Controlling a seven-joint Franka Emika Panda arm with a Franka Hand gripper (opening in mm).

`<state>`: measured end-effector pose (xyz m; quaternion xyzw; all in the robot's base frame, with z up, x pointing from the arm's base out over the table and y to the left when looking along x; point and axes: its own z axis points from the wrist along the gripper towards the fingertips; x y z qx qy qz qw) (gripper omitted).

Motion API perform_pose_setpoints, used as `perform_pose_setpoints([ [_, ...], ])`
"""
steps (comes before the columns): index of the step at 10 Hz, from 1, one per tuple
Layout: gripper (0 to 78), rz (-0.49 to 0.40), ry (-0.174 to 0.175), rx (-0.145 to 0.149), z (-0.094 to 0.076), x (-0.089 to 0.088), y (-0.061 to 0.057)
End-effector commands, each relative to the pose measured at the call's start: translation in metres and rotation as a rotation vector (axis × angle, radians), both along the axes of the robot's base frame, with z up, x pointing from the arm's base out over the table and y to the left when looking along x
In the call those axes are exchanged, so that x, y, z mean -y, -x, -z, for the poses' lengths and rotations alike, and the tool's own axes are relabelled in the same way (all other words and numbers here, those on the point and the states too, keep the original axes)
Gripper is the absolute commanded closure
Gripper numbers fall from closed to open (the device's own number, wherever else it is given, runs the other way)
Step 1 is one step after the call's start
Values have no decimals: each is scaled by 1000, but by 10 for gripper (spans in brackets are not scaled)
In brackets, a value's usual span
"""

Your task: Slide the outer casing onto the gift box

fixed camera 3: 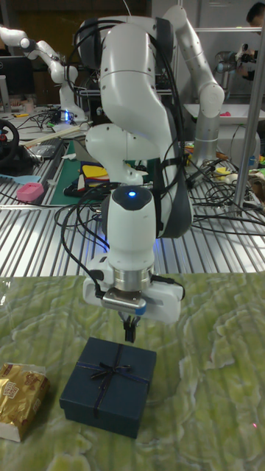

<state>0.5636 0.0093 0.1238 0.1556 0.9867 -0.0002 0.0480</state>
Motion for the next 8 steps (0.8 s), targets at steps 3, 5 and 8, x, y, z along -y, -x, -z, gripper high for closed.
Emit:
perform_pose_setpoints([
  [3, 776, 37, -2, -42, -36, -23, 24],
  [5, 776, 42, 1, -47, -46, -24, 13],
  [8, 776, 46, 2, -68, -55, -25, -23],
])
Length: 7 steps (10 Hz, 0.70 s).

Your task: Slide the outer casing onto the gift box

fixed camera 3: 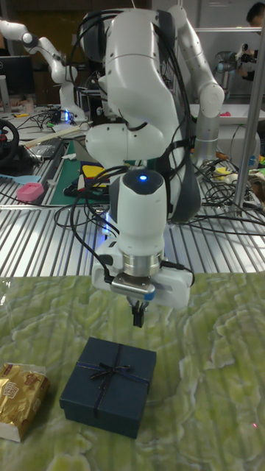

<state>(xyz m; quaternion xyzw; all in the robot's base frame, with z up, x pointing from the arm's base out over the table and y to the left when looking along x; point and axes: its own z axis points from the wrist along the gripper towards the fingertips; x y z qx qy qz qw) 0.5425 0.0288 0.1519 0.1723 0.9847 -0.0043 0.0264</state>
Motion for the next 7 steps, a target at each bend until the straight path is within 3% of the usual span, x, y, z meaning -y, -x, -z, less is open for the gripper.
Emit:
perform_pose_setpoints([
  [1, 776, 13, 1, -26, -30, -5, -56],
  [3, 776, 9, 2, -26, -32, 0, -75],
  [4, 776, 7, 2, -26, -32, 1, -78],
  [7, 776, -81, -4, -31, -40, 17, -100],
])
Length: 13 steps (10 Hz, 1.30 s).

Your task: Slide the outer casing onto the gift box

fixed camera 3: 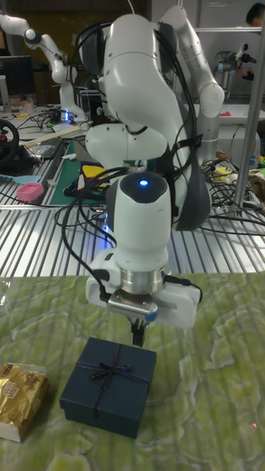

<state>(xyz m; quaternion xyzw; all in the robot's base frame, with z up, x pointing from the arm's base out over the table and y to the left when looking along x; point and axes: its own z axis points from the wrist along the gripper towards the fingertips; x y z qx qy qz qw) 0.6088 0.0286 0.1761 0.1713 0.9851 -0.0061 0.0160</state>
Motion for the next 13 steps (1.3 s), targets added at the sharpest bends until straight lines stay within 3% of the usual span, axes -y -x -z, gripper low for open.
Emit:
perform_pose_setpoints([
  [1, 776, -120, -30, -59, -31, 37, -29],
  [2, 776, -147, -91, -101, -44, 53, -18],
  [3, 776, -147, -138, -114, -52, 63, -6],
  [4, 776, -164, -133, -119, -54, 69, 20],
  [5, 776, -170, -135, -117, -49, 68, 32],
  [6, 776, -216, -133, -111, -35, 66, 55],
  [7, 776, -236, -133, -103, -26, 67, 71],
  [9, 776, -286, -124, -83, -22, 67, 85],
  [13, 776, -365, -123, -31, -28, 62, 88],
])
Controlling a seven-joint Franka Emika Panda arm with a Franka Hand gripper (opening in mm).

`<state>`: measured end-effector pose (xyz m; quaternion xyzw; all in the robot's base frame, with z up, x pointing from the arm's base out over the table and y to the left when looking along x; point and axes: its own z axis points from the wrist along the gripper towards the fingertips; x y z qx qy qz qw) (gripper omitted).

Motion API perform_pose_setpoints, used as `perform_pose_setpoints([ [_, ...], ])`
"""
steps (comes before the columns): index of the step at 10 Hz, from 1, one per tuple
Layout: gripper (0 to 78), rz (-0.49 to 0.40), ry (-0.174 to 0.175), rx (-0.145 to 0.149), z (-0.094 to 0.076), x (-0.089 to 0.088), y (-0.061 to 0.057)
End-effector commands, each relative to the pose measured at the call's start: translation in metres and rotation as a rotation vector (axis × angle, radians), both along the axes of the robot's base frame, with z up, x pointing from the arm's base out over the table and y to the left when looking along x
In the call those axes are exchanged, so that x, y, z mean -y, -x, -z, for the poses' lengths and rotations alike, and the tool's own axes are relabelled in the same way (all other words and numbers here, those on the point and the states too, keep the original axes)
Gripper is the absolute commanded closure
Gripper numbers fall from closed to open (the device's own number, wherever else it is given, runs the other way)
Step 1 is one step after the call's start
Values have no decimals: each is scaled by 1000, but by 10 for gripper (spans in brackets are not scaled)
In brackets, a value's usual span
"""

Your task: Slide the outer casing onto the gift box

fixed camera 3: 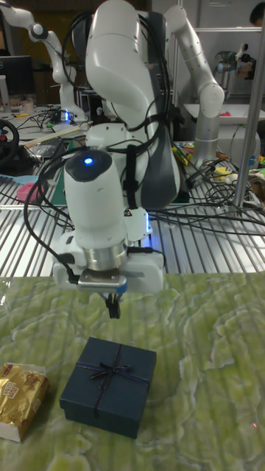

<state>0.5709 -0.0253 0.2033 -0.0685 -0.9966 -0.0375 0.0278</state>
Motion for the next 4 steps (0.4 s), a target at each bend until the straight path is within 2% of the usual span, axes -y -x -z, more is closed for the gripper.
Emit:
perform_pose_setpoints([
  [1, 776, -132, -34, 43, -6, 4, 51],
  [4, 776, -104, -21, 41, -10, -1, 56],
])
